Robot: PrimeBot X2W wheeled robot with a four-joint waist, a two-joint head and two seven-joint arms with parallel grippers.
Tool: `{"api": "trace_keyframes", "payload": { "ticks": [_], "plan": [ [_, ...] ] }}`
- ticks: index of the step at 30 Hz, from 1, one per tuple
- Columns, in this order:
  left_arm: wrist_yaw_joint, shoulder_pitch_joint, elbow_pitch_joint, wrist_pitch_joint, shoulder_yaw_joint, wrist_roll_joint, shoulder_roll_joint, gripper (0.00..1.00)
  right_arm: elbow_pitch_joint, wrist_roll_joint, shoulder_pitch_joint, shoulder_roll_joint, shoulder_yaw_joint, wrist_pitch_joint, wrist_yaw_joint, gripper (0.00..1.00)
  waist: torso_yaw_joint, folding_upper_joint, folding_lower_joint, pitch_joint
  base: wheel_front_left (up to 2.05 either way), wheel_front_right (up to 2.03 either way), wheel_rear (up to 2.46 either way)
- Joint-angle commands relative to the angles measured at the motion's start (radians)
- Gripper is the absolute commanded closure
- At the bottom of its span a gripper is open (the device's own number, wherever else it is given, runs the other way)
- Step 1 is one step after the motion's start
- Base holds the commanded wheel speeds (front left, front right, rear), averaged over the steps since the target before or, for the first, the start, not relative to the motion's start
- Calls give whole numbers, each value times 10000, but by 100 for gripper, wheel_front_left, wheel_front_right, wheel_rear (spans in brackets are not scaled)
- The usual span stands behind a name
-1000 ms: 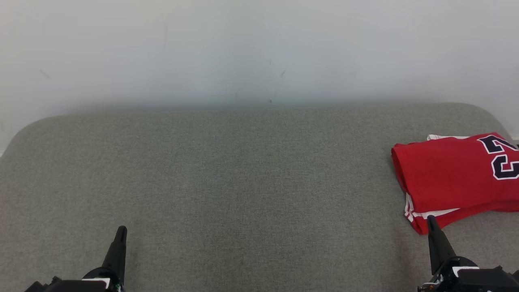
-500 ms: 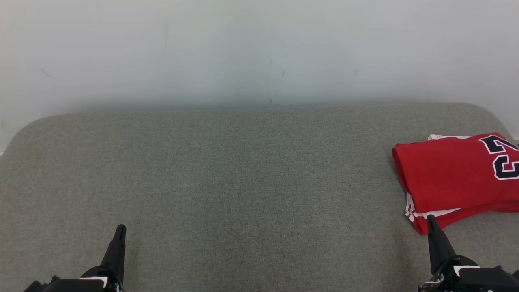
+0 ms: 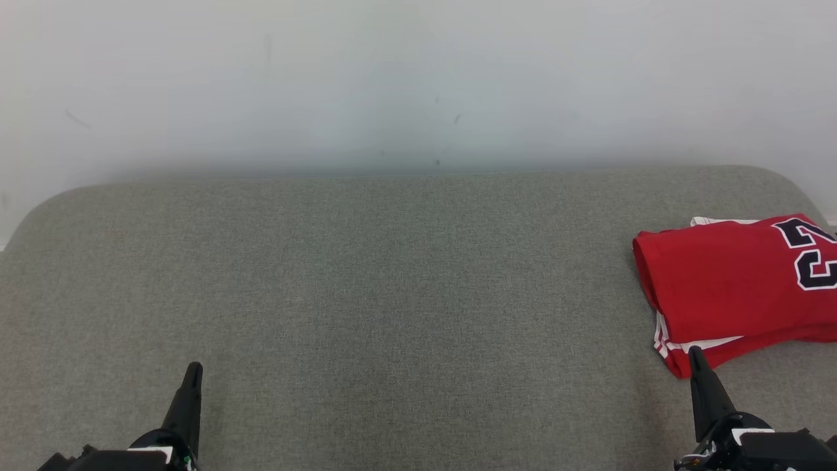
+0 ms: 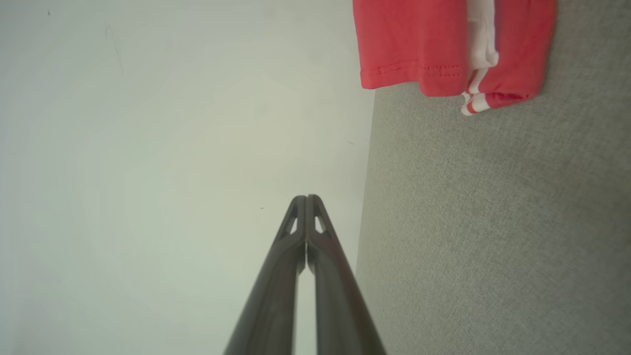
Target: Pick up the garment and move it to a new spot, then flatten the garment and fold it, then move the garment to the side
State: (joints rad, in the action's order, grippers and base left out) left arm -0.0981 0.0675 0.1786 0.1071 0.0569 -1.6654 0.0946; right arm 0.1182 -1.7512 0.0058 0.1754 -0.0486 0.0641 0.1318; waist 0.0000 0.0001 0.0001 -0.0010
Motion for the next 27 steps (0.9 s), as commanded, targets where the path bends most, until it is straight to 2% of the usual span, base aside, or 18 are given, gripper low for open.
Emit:
{"api": "trace_keyframes", "payload": {
  "ticks": [1, 27],
  "plan": [
    [-62, 103, 13, 35, 31, 7, 2, 100, -33, -53, -35, 50, -16, 32, -21, 100, 0, -1, -1, 0, 0, 0, 0],
    [-56, 105, 10, 71, 72, 60, -45, 100, -65, -195, -33, 183, -169, 171, -21, 100, 0, -1, -1, 1, 0, 0, 0]
  ]
}}
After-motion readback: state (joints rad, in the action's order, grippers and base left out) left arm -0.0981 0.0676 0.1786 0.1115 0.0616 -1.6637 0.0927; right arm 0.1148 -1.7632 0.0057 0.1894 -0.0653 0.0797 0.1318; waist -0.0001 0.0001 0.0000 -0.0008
